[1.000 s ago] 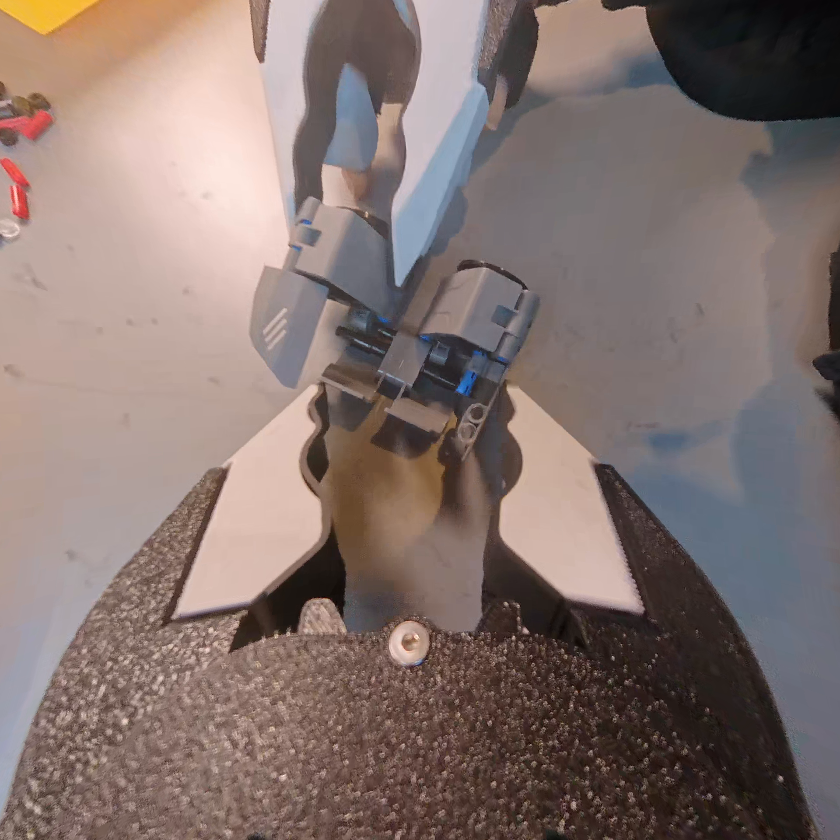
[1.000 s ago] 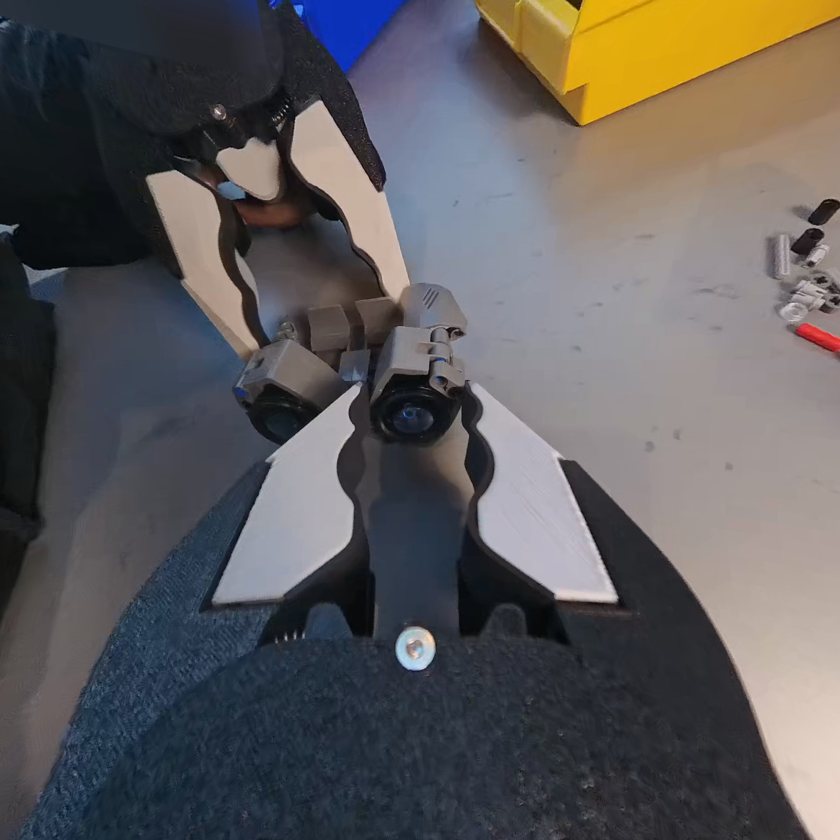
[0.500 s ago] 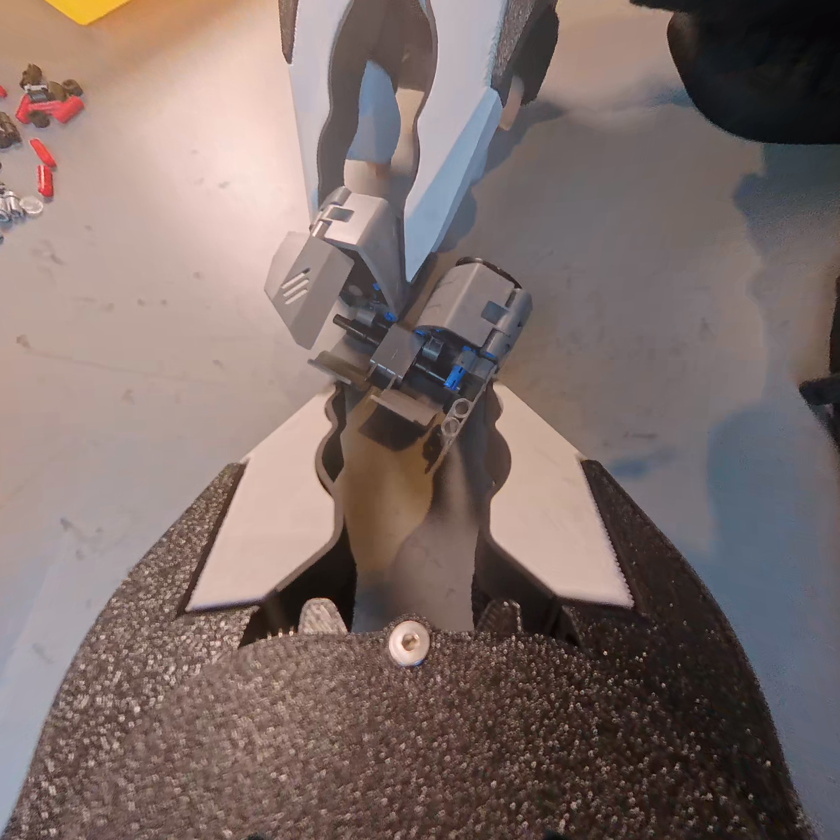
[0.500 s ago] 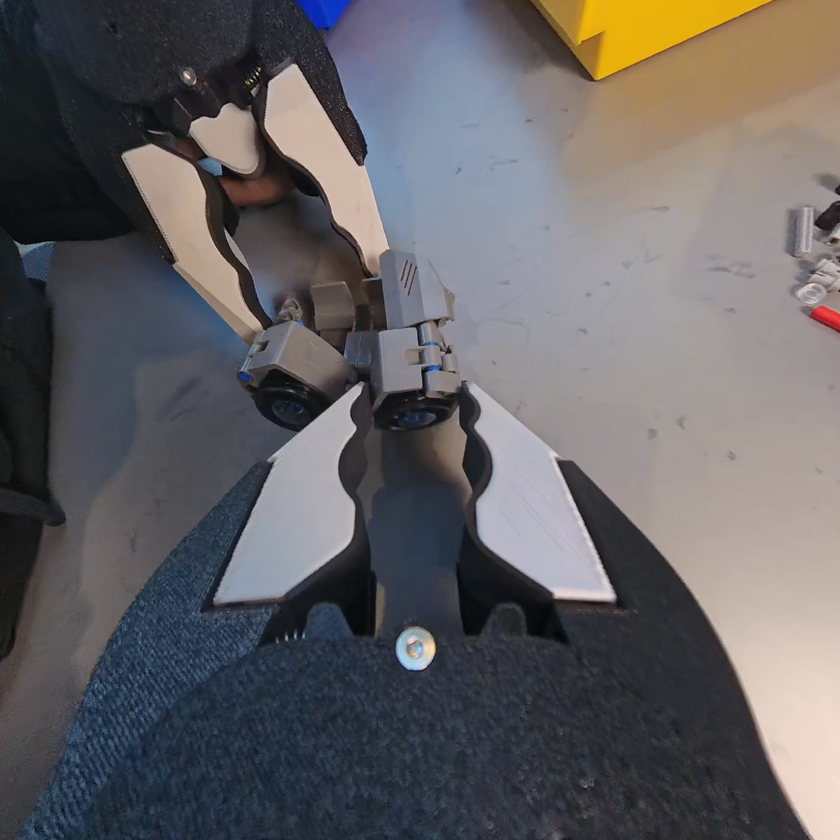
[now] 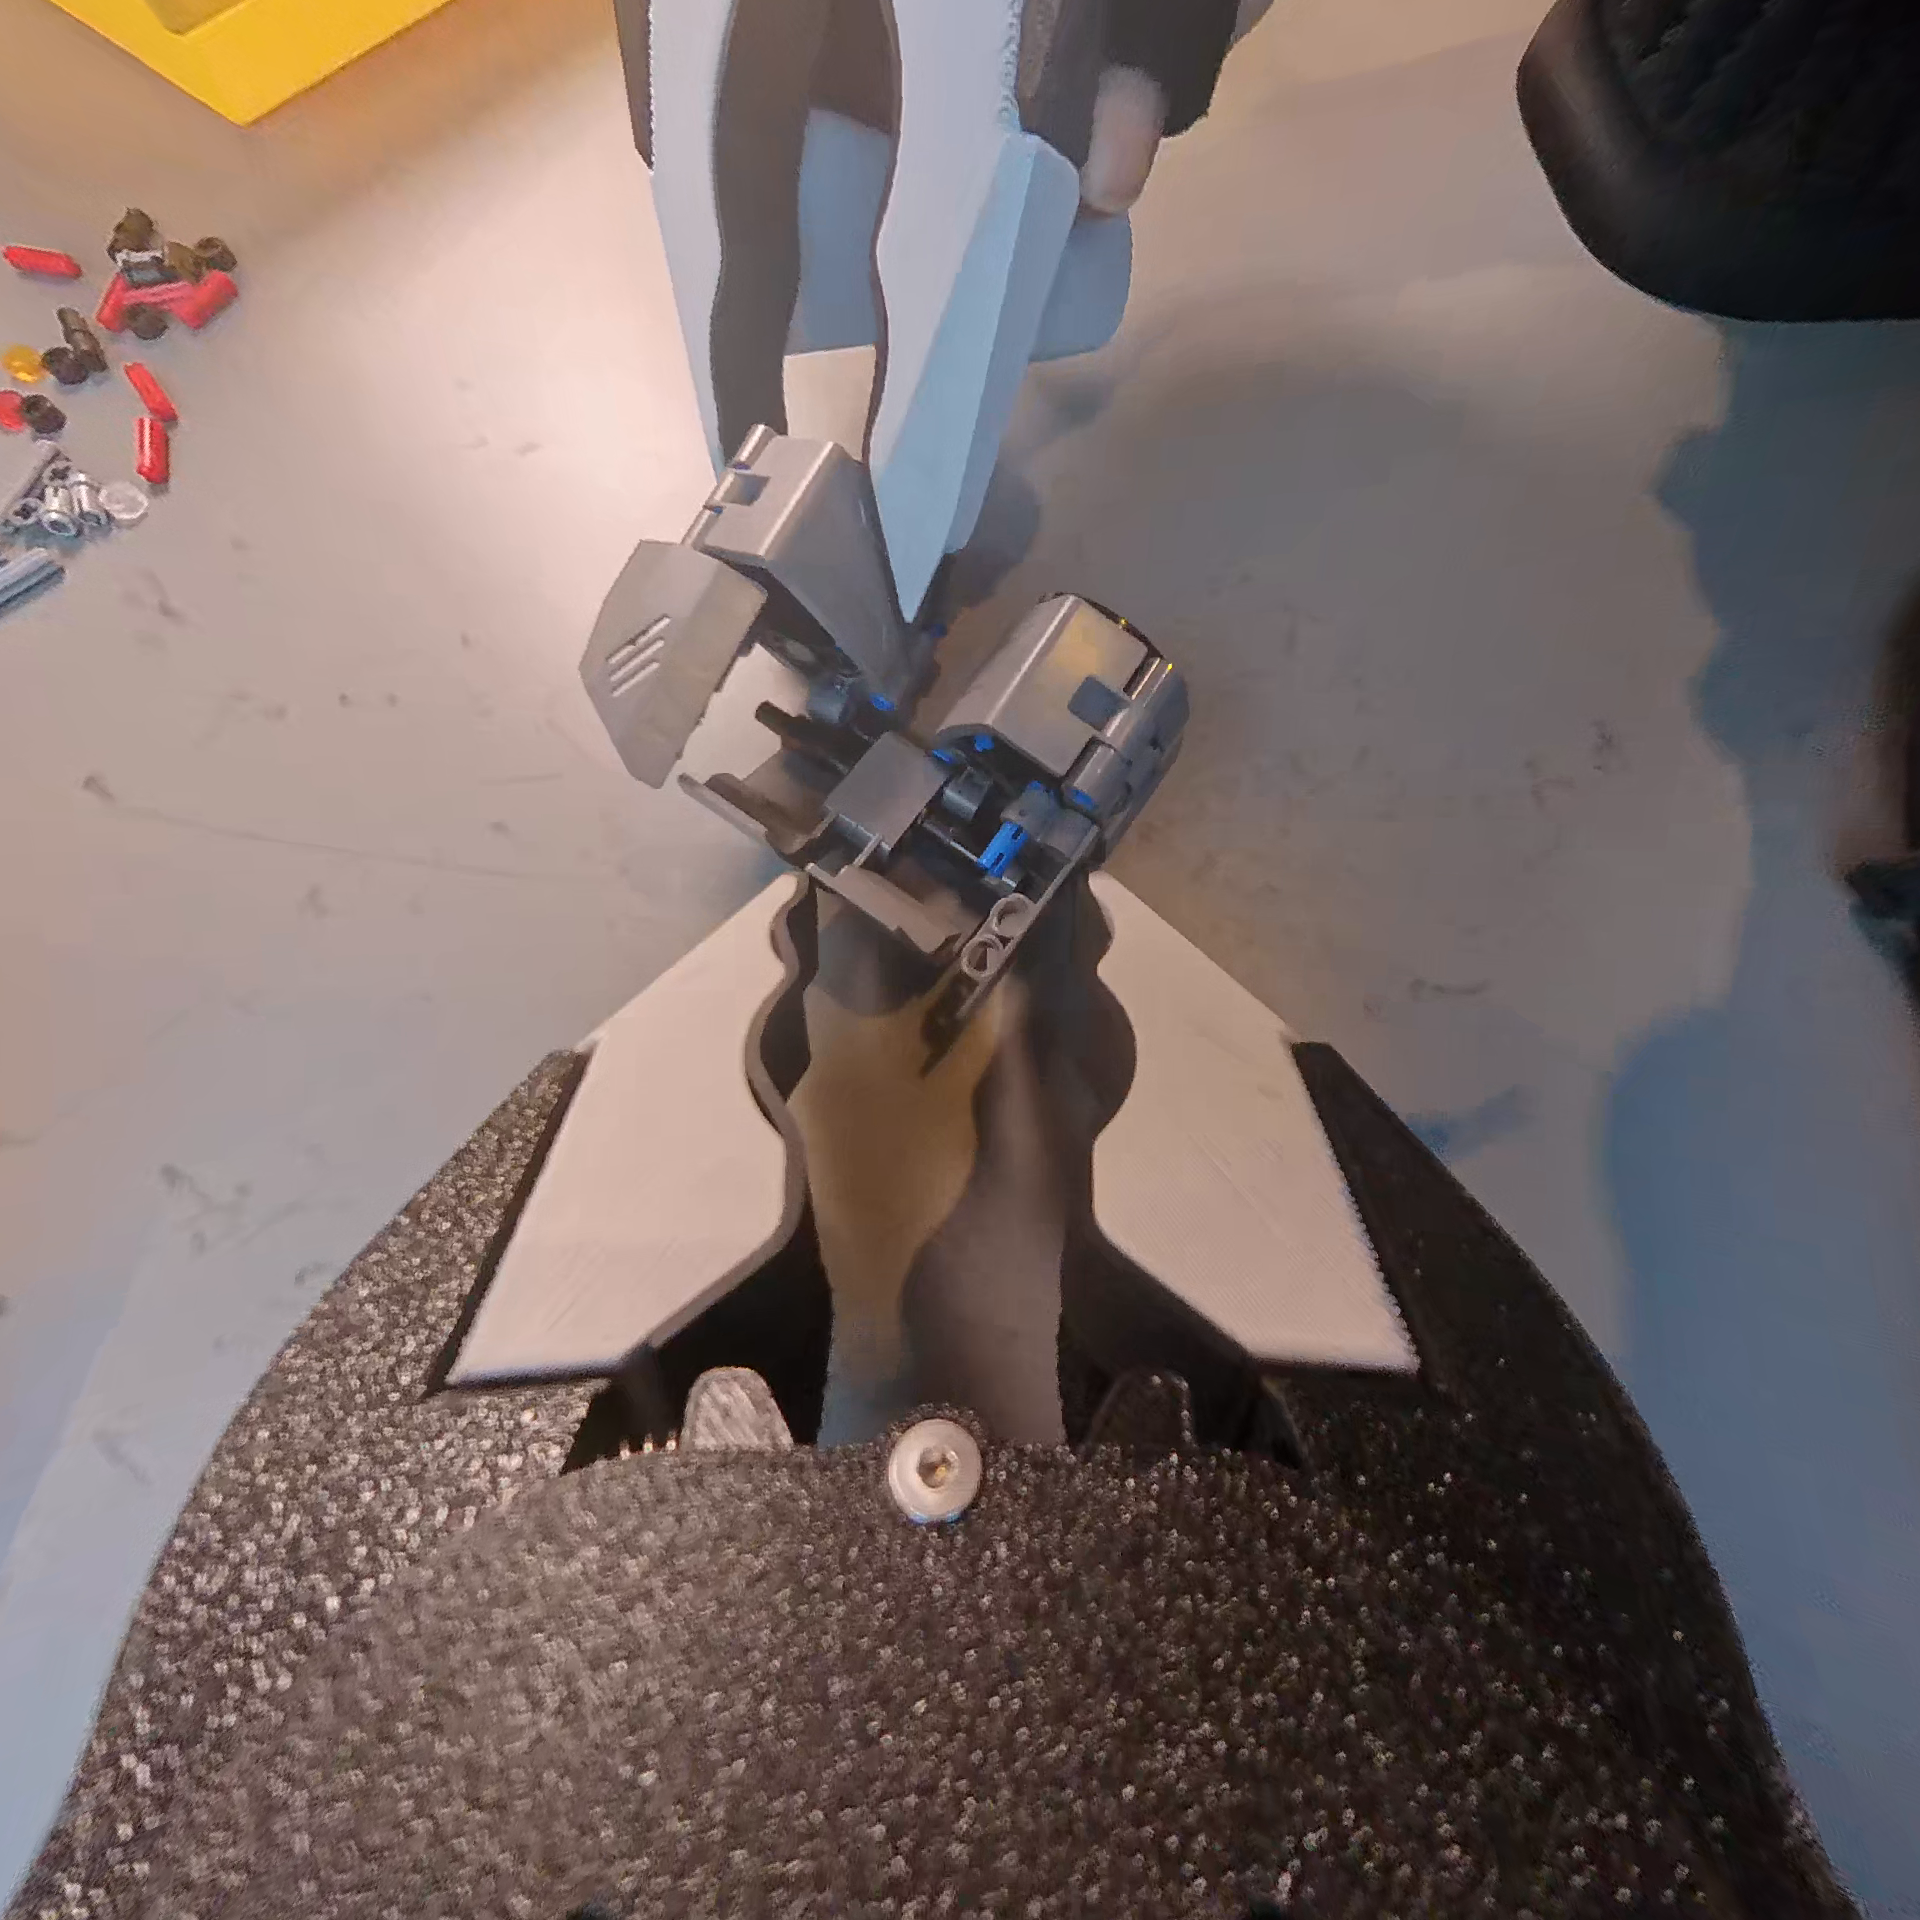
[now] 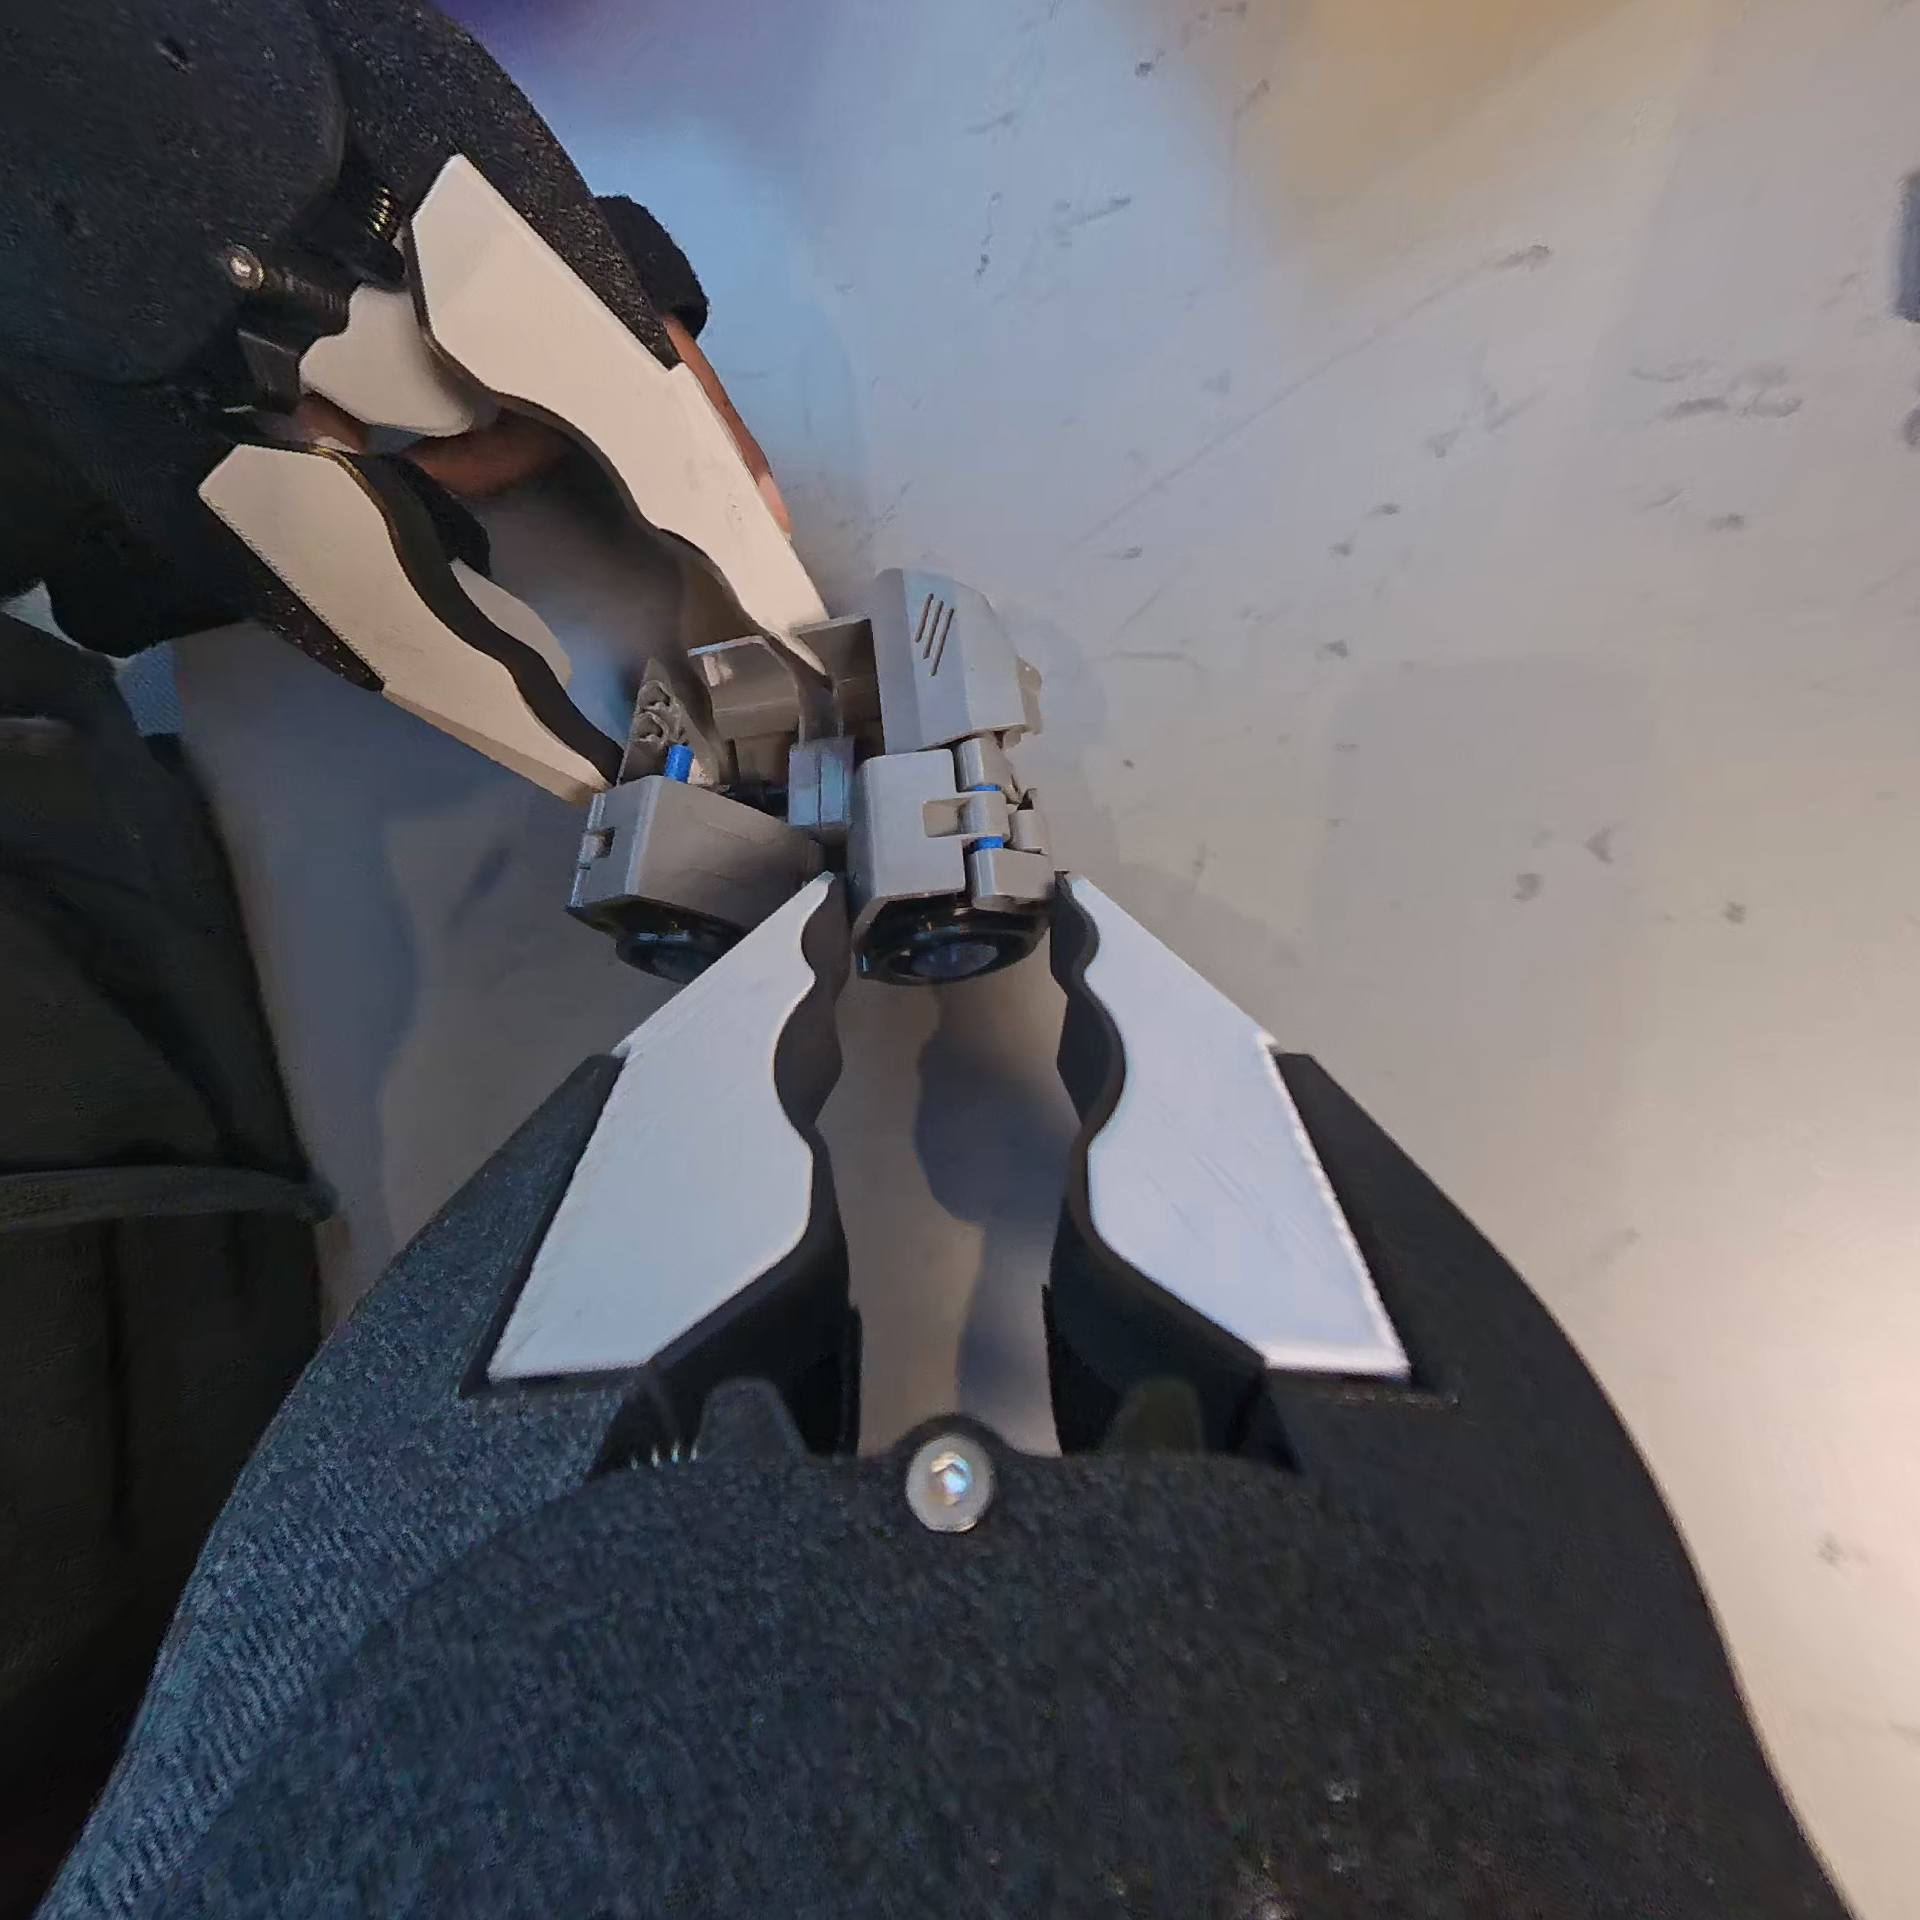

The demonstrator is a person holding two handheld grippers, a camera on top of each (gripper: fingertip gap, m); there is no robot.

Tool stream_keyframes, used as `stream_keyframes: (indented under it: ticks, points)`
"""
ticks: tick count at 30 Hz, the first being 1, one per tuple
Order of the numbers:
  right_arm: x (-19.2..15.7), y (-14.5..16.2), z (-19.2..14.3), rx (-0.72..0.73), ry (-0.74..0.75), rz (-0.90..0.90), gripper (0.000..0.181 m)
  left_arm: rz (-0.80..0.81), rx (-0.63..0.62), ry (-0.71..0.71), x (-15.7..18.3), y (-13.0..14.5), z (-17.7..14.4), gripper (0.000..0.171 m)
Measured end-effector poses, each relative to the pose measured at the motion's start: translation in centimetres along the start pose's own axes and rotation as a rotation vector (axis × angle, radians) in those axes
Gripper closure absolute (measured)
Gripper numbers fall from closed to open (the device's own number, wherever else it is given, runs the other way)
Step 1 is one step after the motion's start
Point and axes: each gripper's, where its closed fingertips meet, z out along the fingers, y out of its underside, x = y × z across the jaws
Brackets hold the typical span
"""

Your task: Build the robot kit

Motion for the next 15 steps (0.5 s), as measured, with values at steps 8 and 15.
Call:
stream_keyframes:
  ticks: [8,15]
  points:
    - [-0.13,0.09,0.04,-0.035,0.061,-0.023,0.145,0.022,-0.002,-0.038,0.13,0.03,0.04,0.124]
    - [-0.28,0.17,0.09,-0.095,0.182,-0.134,0.145,0.051,-0.004,-0.071,0.15,0.13,0.0,0.125]
